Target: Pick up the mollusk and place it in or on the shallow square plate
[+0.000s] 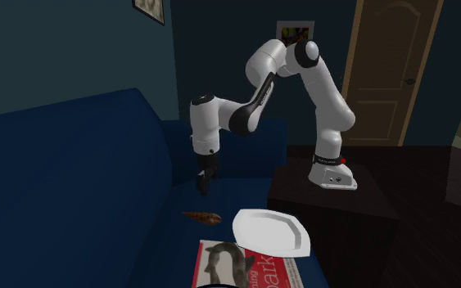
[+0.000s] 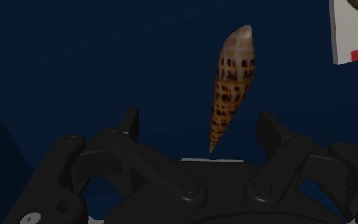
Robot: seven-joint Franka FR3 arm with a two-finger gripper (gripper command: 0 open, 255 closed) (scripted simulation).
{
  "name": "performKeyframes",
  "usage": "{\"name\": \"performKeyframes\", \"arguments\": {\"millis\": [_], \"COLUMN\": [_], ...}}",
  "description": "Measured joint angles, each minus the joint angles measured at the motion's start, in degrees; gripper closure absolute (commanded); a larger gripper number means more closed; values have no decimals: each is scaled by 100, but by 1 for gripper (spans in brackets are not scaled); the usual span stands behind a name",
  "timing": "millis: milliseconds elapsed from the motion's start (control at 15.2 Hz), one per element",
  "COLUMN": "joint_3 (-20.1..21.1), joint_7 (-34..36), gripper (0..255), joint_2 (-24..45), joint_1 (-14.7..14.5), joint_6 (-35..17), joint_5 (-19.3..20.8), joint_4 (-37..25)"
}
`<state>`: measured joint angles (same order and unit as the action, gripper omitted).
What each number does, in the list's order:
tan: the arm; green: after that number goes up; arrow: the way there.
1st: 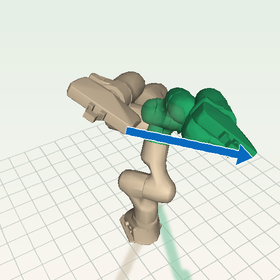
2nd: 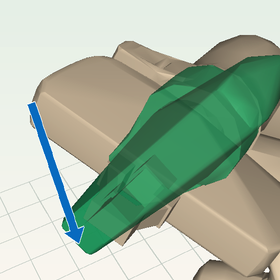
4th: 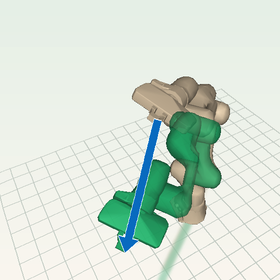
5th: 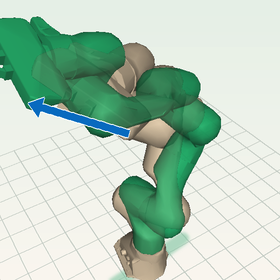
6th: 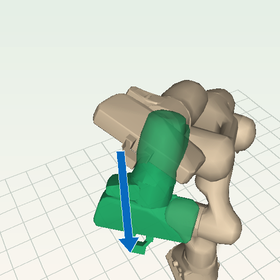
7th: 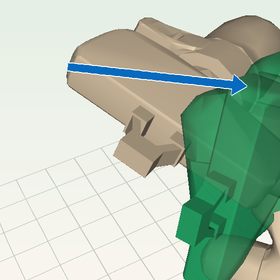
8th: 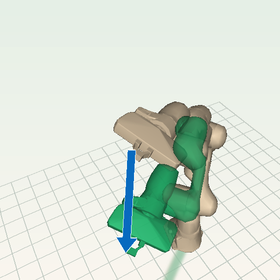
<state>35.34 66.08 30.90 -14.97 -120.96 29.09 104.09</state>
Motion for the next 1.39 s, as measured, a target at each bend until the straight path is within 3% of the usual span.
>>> {"name": "performKeyframes", "arguments": {"millis": [264, 396, 1188, 1254, 1386], "joint_3": [-273, -351, -499, -499, -499], "joint_7": [184, 242, 349, 349, 349], "gripper": [0, 0, 0, 255, 255], "joint_2": [899, 1119, 1414, 1415, 1416], "joint_1": [-544, -658, -719, -719, -719], "joint_6": [221, 183, -117, -117, -117], "joint_5": [341, 431, 611, 611, 612], "joint_4": [-995, -1155, -1129, -1130, -1131]}}
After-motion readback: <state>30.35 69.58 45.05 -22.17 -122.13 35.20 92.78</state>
